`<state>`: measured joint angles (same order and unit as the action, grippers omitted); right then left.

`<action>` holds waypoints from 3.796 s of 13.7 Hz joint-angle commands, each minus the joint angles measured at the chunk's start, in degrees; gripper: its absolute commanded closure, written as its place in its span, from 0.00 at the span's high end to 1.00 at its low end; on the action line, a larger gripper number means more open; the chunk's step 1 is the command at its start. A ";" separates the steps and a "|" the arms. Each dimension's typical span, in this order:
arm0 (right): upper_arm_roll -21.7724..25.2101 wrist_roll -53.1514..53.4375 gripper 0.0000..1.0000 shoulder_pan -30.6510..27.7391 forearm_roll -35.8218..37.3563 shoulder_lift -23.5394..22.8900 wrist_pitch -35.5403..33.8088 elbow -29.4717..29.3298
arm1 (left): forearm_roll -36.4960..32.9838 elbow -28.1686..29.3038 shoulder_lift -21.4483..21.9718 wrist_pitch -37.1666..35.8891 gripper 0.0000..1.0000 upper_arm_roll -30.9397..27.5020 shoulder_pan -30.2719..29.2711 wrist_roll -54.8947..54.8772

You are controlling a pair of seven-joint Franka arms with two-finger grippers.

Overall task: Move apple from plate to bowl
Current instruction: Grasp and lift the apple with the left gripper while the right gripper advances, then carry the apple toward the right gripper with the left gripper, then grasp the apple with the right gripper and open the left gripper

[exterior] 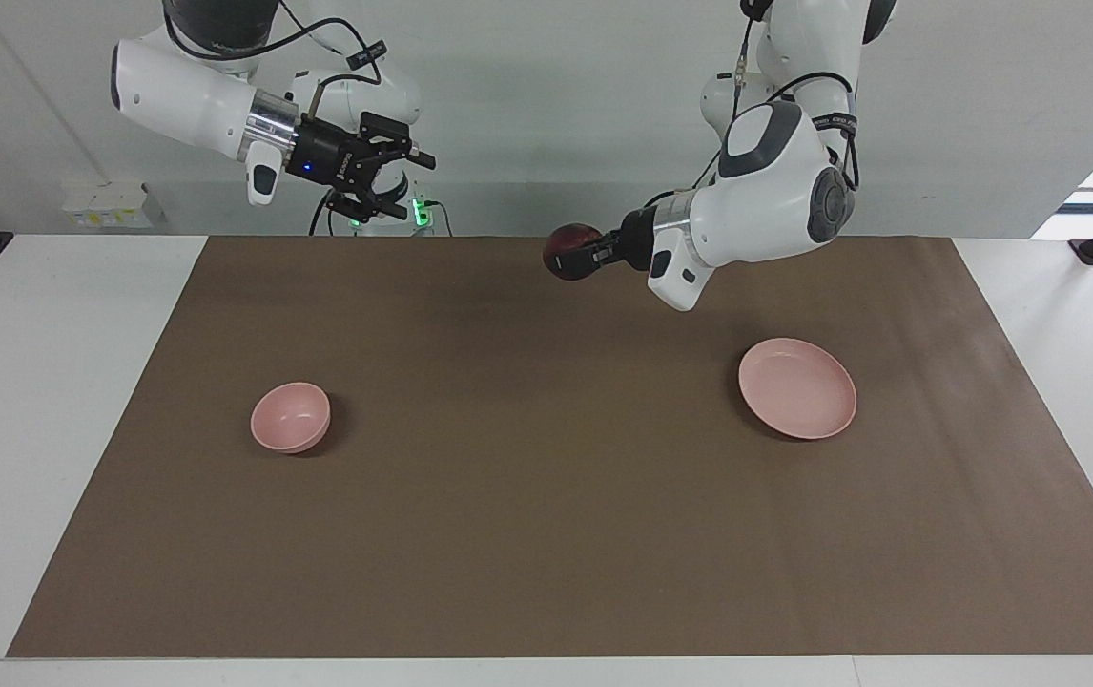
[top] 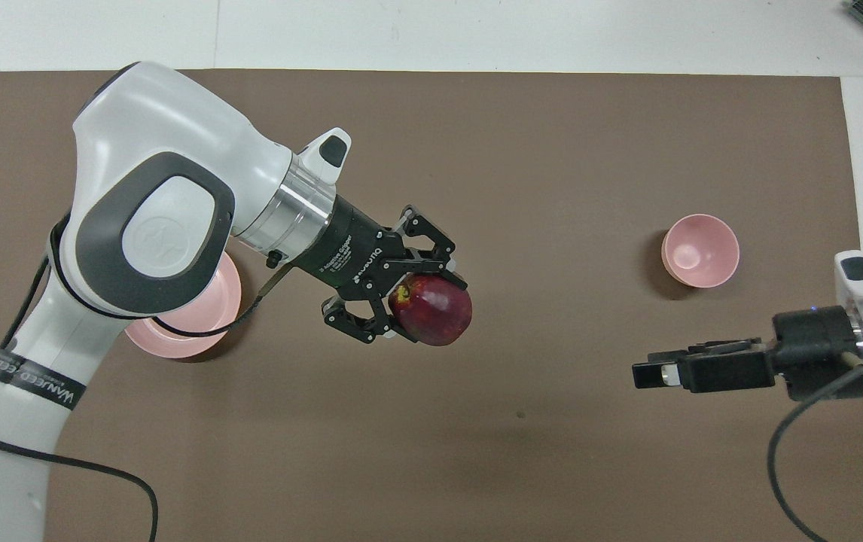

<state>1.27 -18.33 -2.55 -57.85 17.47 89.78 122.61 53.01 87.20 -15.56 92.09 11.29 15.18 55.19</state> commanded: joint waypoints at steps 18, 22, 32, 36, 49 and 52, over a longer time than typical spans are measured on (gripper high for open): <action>-1.44 22.90 1.00 3.87 -14.04 2.75 7.68 3.16 | 33.73 7.20 -0.51 3.62 0.00 4.71 0.56 12.40; -1.44 23.78 1.00 4.23 -14.66 2.57 7.95 3.07 | 34.88 7.37 -0.61 6.96 0.00 6.55 1.52 12.40; -1.35 23.17 1.00 3.87 -13.51 2.40 8.30 2.98 | 35.58 7.81 -0.08 8.80 0.00 7.96 5.30 12.05; -1.35 22.82 1.00 3.96 -12.99 2.57 6.03 2.98 | 35.58 7.90 0.01 12.41 0.00 7.96 6.80 12.14; -1.00 20.80 1.00 0.71 -9.83 2.66 -1.45 2.81 | 34.97 8.16 0.27 12.41 0.00 7.87 6.80 12.05; -1.18 21.58 0.01 0.88 -8.16 2.22 -1.01 2.37 | 34.79 8.25 0.27 12.41 0.00 7.87 6.88 11.96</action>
<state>0.59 2.87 -1.00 -68.08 19.06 89.60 125.36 87.93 94.30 -16.33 103.09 19.90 20.86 66.76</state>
